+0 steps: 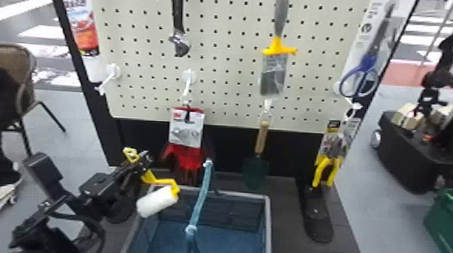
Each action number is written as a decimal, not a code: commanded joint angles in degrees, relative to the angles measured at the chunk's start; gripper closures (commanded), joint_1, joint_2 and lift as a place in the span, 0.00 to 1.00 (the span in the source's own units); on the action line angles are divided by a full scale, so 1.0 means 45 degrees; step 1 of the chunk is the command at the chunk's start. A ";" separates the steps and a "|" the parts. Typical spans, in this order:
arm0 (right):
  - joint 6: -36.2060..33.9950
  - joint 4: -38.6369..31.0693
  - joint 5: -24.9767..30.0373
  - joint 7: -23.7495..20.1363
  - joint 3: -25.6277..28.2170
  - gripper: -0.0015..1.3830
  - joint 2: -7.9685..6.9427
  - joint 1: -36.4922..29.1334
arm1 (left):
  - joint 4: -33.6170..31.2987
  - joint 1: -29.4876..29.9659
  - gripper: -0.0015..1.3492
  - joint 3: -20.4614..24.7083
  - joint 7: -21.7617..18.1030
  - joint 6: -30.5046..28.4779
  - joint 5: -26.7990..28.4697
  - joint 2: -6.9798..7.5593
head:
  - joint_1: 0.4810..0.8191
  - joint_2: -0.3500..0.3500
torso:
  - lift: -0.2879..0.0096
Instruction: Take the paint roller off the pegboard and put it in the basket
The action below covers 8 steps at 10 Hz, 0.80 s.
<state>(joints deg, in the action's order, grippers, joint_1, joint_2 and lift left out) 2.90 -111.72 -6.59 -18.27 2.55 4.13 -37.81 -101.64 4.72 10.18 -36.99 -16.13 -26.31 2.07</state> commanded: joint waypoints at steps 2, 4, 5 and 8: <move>0.0000 0.0060 0.0000 -0.0021 0.0000 0.18 0.0000 0.0027 | 0.0008 0.0024 0.90 -0.0661 -0.0003 -0.0185 -0.0092 -0.0011 | 0.20 0.50 | 0.63; 0.0000 0.0060 -0.0019 -0.0041 0.0000 0.18 0.0000 0.0054 | 0.0008 -0.0030 0.90 -0.1090 -0.0003 -0.0302 0.0006 -0.0011 | 0.20 0.50 | 0.63; -0.0019 0.0091 -0.0019 -0.0060 0.0000 0.18 0.0000 0.0054 | 0.0165 -0.0030 0.90 -0.1227 -0.0003 -0.0185 0.0006 -0.0011 | 0.20 0.50 | 0.63; -0.0058 0.0091 -0.0019 -0.0119 0.0000 0.18 0.0000 0.0082 | 0.0540 -0.0030 0.77 -0.1481 -0.0003 -0.0029 0.0084 -0.0011 | 0.20 0.50 | 0.63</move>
<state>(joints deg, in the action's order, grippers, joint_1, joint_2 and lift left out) 2.69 -111.31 -6.68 -18.80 2.55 4.13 -37.43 -99.26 4.61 3.66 -37.00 -16.53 -26.14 2.00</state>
